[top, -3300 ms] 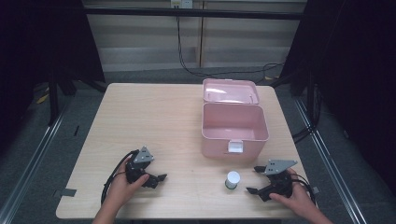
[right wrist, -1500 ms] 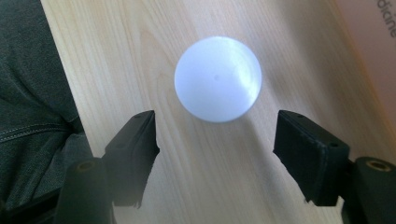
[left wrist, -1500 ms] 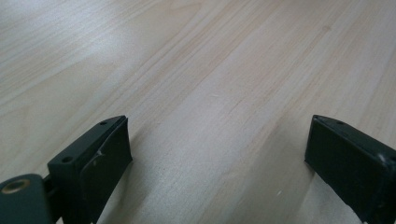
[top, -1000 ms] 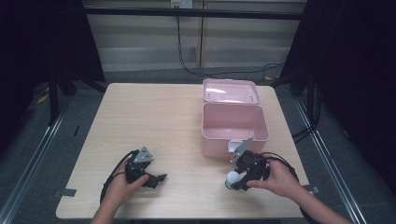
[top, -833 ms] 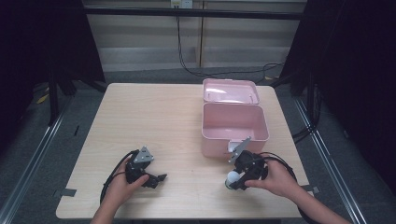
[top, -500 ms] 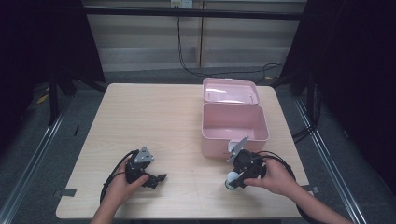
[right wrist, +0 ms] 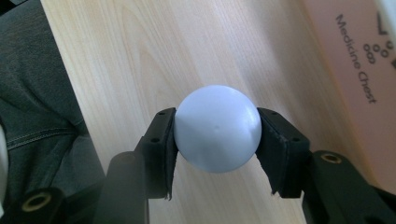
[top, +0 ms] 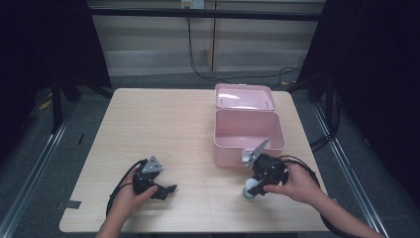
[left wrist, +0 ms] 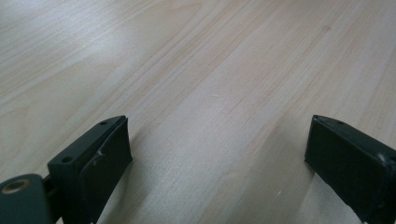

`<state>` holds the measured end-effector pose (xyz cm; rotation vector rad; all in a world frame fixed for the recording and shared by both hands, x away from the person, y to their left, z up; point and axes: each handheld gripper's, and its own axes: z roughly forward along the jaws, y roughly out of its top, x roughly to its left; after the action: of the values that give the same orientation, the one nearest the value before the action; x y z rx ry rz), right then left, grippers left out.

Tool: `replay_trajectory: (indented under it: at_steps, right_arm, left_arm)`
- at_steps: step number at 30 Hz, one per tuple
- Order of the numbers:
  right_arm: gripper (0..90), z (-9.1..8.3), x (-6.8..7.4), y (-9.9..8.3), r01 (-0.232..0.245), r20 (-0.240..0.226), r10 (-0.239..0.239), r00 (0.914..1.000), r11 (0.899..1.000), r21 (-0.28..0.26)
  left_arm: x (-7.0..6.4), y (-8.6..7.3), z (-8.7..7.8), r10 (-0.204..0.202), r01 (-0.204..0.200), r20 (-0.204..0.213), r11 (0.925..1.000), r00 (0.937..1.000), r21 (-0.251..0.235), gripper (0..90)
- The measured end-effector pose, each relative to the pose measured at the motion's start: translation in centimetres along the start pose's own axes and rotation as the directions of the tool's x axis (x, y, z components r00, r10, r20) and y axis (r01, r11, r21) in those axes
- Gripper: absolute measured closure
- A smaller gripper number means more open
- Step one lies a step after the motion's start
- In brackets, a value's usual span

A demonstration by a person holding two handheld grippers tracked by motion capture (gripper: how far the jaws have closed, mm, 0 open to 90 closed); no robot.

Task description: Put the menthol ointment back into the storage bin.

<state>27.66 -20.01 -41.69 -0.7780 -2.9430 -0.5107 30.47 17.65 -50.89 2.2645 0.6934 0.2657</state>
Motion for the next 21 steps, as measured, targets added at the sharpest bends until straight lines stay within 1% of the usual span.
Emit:
replay_trajectory:
  at_steps: [1,5,6,11,17,18,19,20,21]
  right_arm:
    - [50.6,-0.1,0.0,0.0,-0.008,-0.001,0.008,1.0,1.0,0.0]
    - [50.6,-0.7,-0.2,0.0,-0.004,-0.003,0.004,1.0,1.0,0.007]
    - [50.6,-1.0,-0.2,0.0,-0.011,-0.005,0.011,0.9999,1.0,0.016]
    - [50.6,-1.8,-0.3,0.1,-0.024,-0.008,0.024,0.9997,1.0,0.02]
    - [50.6,-2.6,-0.2,0.4,-0.024,-0.017,0.025,0.9995,0.999,0.026]
    - [50.6,-3.0,-0.2,0.5,-0.023,-0.014,0.023,0.9996,0.999,0.025]
    - [50.6,-3.2,-0.3,0.5,-0.01,-0.016,0.011,0.9998,1.0,0.023]
    - [50.6,-3.4,-0.3,0.6,-0.026,-0.014,0.026,0.9996,0.999,0.022]
    - [50.6,-3.8,-0.4,0.7,-0.014,-0.01,0.015,0.9998,1.0,0.019]
  left_arm:
    - [0.0,0.0,0.0,0.0,0.0,0.001,1.0,1.0,0.0,6.4]
    - [0.0,0.0,0.0,0.001,-0.001,0.0,1.0,1.0,0.0,6.4]
    - [0.0,0.0,0.0,0.003,-0.003,0.0,1.0,1.0,0.002,6.4]
    - [0.0,0.0,0.0,0.001,-0.001,0.001,1.0,1.0,0.001,6.4]
    - [0.0,0.0,0.0,0.001,-0.001,0.001,1.0,1.0,0.001,6.4]
    - [0.0,0.0,0.0,0.001,-0.001,0.001,1.0,1.0,0.001,6.4]
    - [0.0,0.0,0.0,0.001,-0.001,0.001,1.0,1.0,0.001,6.4]
    - [0.0,0.0,0.0,0.001,-0.001,0.001,1.0,1.0,0.001,6.4]
    - [0.0,0.0,0.0,0.0,0.0,0.001,1.0,1.0,0.001,6.4]
